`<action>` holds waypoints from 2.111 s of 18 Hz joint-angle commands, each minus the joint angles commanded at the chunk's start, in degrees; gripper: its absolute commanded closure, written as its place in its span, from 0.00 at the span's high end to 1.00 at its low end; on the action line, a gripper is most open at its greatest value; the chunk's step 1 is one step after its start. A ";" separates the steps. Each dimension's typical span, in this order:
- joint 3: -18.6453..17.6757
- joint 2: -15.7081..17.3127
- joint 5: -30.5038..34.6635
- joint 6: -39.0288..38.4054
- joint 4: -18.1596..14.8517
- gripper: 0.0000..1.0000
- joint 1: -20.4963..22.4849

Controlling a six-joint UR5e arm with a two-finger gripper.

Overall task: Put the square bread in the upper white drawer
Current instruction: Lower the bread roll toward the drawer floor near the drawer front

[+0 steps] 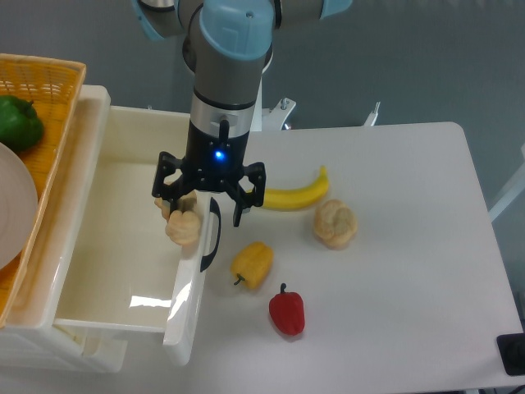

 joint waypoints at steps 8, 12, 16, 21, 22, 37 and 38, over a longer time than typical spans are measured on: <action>-0.18 0.97 -0.09 -1.67 -0.35 1.00 -2.28; -0.35 0.36 -0.53 -2.64 -0.18 1.00 -3.25; -0.26 -0.08 -0.18 -2.46 0.00 1.00 -3.25; -0.18 -0.26 0.18 -1.93 0.09 1.00 -2.90; -0.18 -0.78 0.18 -1.85 0.09 1.00 -2.82; 0.44 -1.58 0.44 2.01 1.85 1.00 0.08; 0.44 -1.40 0.44 2.19 1.85 1.00 0.26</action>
